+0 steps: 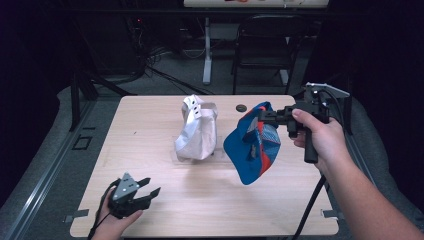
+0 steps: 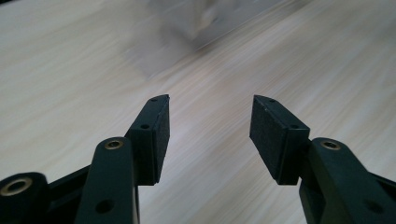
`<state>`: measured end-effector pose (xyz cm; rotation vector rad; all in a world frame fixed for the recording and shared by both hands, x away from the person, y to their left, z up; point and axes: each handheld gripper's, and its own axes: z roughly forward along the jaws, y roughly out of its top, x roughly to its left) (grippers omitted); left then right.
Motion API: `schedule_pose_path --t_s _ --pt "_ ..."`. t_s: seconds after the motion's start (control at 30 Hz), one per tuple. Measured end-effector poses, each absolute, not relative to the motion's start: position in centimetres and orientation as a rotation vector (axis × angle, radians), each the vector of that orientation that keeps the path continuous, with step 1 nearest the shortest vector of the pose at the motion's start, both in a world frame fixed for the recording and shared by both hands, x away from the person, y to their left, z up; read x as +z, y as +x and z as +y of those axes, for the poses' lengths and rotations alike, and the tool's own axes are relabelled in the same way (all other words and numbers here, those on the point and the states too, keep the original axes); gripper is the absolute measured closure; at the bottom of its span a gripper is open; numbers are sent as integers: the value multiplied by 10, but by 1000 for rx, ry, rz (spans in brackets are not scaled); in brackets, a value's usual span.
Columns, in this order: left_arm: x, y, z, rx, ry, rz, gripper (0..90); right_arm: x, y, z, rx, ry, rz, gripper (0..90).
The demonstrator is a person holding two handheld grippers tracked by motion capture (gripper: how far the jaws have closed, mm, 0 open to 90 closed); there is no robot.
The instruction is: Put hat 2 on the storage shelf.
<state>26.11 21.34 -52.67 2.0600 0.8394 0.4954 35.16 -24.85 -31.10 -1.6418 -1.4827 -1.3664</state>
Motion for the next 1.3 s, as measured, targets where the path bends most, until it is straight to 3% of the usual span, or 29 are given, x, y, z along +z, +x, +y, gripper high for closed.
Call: schedule_pose_path --t_s 0.03,0.3,0.57,0.7,0.77,0.9,1.03,1.3 --pt "-527 261 213 495 2060 839 475 -311 352 -248 -1366 -1642 -1483 871" --pt "-488 269 103 506 2087 549 439 -307 369 -253 -1419 -1675 -1441 871" --pt "-476 276 33 490 2072 487 428 -308 381 -249 -1434 -1665 -1419 871" --pt "-476 284 -2 548 2105 489 430 -308 383 -246 -1451 -1662 -1392 870" --pt "-477 290 -13 574 2126 514 459 -307 384 -246 -1449 -1660 -1390 870" --pt "-478 302 -24 600 2163 587 735 -303 384 -245 -1454 -1638 -1407 870" --pt "-475 311 -16 632 2164 596 873 -300 383 -244 -1465 -1630 -1410 868" --pt "-473 324 -1 591 2109 632 880 -305 382 -252 -1500 -1629 -1382 869"
